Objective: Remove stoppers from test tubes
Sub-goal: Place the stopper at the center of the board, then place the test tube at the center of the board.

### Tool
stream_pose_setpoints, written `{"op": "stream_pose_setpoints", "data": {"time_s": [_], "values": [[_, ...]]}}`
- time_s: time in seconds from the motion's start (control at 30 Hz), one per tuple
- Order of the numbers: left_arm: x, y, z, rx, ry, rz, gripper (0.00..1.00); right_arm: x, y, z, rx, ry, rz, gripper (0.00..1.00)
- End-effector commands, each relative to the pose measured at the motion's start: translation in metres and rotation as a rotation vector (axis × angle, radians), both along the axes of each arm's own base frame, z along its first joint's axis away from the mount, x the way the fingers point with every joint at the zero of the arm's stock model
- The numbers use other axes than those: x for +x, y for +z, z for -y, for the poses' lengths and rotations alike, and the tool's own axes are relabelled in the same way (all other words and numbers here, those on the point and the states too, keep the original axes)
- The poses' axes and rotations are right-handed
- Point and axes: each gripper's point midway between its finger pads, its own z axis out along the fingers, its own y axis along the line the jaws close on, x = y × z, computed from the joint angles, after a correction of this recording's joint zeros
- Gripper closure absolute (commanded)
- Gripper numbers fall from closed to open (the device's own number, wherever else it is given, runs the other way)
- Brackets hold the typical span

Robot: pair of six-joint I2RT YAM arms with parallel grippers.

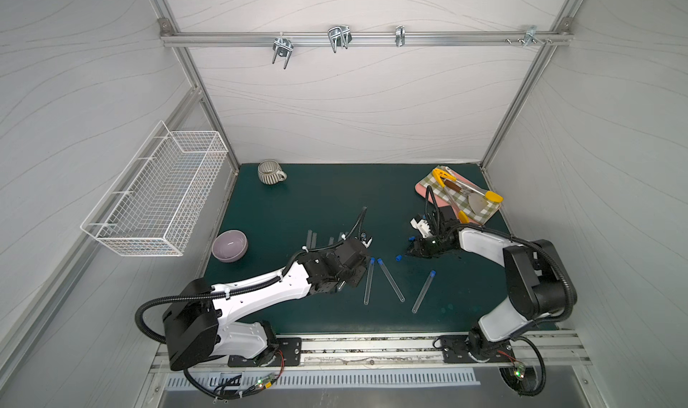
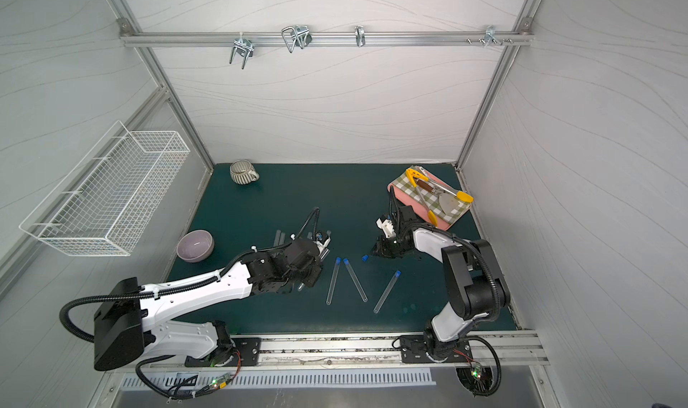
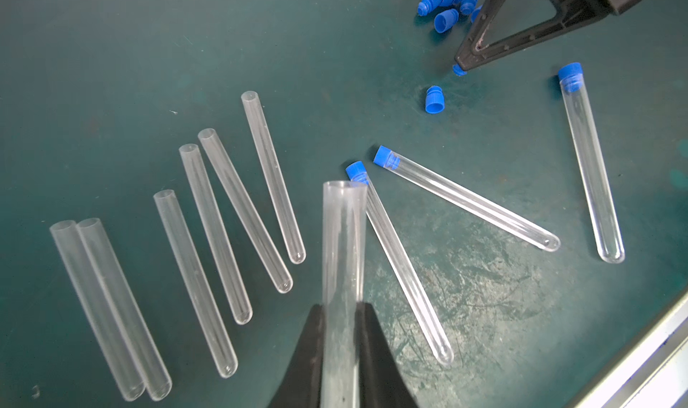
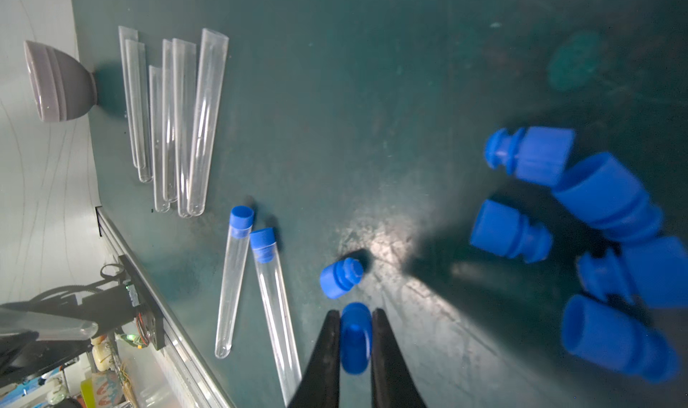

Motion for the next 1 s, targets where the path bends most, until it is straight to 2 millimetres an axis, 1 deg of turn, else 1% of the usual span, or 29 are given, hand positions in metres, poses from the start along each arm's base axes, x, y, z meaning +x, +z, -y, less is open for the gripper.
{"op": "stream_pose_setpoints", "data": {"time_s": [0.0, 0.17, 0.4, 0.53, 0.63, 0.8, 0.9, 0.97], "values": [[0.016, 0.019, 0.02, -0.091, 0.015, 0.025, 0.92, 0.01, 0.002, 0.0, 0.017, -0.011, 0.013, 0.93], [0.027, 0.011, 0.021, -0.092, 0.046, 0.002, 0.92, 0.01, -0.005, 0.002, 0.016, -0.02, -0.007, 0.85], [0.043, 0.0, 0.025, -0.063, 0.101, -0.019, 0.92, 0.012, -0.004, 0.004, 0.021, -0.032, -0.007, 0.76], [0.052, -0.008, 0.03, -0.042, 0.121, -0.03, 0.92, 0.013, 0.003, 0.005, 0.024, -0.035, 0.01, 0.68], [0.059, -0.017, 0.031, -0.023, 0.142, -0.043, 0.92, 0.014, 0.01, 0.005, 0.028, -0.037, 0.027, 0.6], [0.072, -0.031, 0.031, -0.006, 0.182, -0.066, 0.92, 0.011, 0.025, 0.006, 0.035, -0.036, 0.062, 0.55], [0.081, -0.036, 0.033, -0.009, 0.202, -0.078, 0.92, 0.003, 0.034, 0.006, 0.013, -0.014, 0.092, 0.51], [0.087, -0.041, 0.033, 0.0, 0.22, -0.087, 0.92, -0.006, 0.04, 0.006, 0.006, 0.0, 0.109, 0.49]]}}
